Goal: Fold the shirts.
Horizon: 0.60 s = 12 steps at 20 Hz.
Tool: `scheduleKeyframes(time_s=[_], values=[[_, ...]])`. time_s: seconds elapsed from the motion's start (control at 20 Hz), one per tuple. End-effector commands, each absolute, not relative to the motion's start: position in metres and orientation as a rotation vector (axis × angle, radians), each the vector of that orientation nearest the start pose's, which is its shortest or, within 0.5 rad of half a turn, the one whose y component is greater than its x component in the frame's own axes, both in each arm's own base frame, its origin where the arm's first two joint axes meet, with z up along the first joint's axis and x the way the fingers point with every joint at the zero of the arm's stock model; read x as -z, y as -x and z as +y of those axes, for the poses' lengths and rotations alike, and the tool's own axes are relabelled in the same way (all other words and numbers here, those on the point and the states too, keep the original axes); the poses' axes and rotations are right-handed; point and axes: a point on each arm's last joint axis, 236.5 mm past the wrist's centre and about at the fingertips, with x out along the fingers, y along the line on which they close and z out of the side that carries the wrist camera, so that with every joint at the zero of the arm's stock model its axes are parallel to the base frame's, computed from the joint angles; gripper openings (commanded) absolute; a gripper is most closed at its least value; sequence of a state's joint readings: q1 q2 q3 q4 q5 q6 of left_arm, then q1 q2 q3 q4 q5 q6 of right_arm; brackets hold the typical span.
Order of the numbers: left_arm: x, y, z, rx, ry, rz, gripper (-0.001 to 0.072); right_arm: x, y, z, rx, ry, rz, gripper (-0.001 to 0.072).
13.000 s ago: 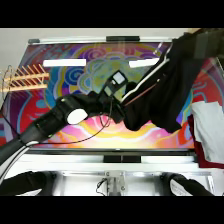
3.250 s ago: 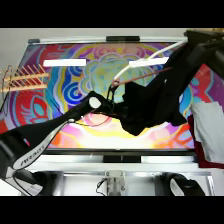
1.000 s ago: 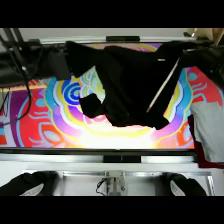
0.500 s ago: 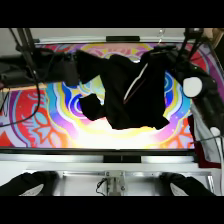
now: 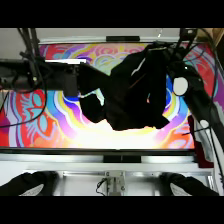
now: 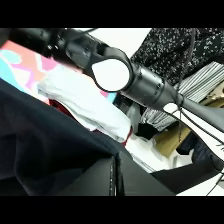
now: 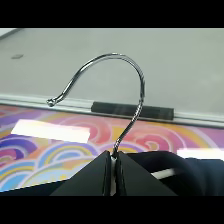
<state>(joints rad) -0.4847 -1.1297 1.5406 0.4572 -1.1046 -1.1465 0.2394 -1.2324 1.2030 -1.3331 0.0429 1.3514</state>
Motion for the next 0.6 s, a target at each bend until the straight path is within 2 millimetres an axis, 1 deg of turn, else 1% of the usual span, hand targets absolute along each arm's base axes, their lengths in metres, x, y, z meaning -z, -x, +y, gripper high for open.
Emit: scheduleKeyframes(time_s=[0.0,0.05,0.15,0.25,0.3,0.35,0.45,0.55], values=[[-0.343,-0.252,-0.349,1.335,0.367,0.571,0.0062,-0.249,-0.529,0.128,-0.234,-0.014,0.029,0.0065],[-0.35,-0.258,-0.352,1.317,0.387,0.537,0.0062,-0.247,-0.531,0.13,-0.236,-0.017,0.028,0.0065],[-0.361,-0.278,-0.359,1.263,0.43,0.452,0.0063,-0.244,-0.533,0.135,-0.242,-0.02,0.027,0.0065],[-0.365,-0.297,-0.365,1.214,0.477,0.41,0.0063,-0.242,-0.533,0.138,-0.245,-0.011,0.025,0.0065],[-0.362,-0.304,-0.37,1.198,0.493,0.404,0.0063,-0.243,-0.533,0.138,-0.246,-0.011,0.021,0.0065],[-0.357,-0.31,-0.377,1.186,0.505,0.406,0.0063,-0.244,-0.533,0.138,-0.245,-0.012,0.017,0.0064],[-0.339,-0.319,-0.398,1.174,0.524,0.436,0.0063,-0.248,-0.533,0.137,-0.242,-0.018,0.002,0.0065],[-0.304,-0.316,-0.429,1.194,0.523,0.525,0.0063,-0.259,-0.532,0.134,-0.232,-0.059,-0.029,0.0065]])
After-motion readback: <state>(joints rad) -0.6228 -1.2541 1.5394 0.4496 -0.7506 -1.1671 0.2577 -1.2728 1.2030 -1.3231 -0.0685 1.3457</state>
